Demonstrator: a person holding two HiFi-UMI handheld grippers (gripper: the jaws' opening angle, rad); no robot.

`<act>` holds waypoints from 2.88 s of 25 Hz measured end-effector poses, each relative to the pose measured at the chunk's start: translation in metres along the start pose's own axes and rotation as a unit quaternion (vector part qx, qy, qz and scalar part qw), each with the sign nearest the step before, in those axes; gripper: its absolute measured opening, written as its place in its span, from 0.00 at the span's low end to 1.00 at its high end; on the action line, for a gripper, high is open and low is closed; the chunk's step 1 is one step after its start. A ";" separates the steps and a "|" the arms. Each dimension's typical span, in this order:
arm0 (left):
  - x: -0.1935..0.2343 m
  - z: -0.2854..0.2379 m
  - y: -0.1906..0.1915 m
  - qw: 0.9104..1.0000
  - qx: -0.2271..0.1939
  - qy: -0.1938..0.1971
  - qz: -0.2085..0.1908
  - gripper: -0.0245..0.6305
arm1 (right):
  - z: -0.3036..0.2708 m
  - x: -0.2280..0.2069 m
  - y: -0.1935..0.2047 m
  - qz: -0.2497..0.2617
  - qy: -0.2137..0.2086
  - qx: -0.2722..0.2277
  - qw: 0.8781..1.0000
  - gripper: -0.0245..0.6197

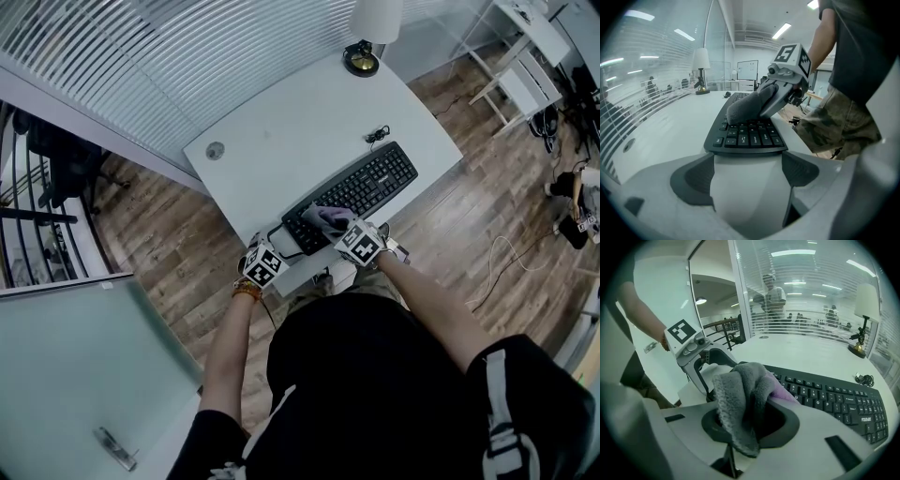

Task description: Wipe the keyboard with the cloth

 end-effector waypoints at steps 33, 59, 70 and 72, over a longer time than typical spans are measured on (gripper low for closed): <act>0.001 0.002 0.000 1.000 0.001 0.002 0.000 0.71 | 0.035 -0.045 -0.035 -0.068 -0.031 -0.114 0.991 0.18; 0.001 0.000 -0.003 1.000 0.008 0.005 0.006 0.71 | 0.108 -0.299 0.051 -0.148 0.197 0.035 0.969 0.18; 0.001 0.001 -0.002 1.000 0.006 0.005 0.004 0.71 | 0.088 -0.277 0.045 -0.160 0.173 0.023 0.972 0.17; 0.001 0.001 -0.001 1.000 0.005 0.004 0.003 0.71 | 0.082 -0.269 0.041 -0.155 0.162 0.023 0.974 0.17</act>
Point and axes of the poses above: the fingertips, and each gripper's own axes: z backward along the fingers, x to its left, y out of its underside, the point moved 6 cm from there along z, backward along the fingers, and after that the axes turned 1 degree about x, right-handed, at the moved point
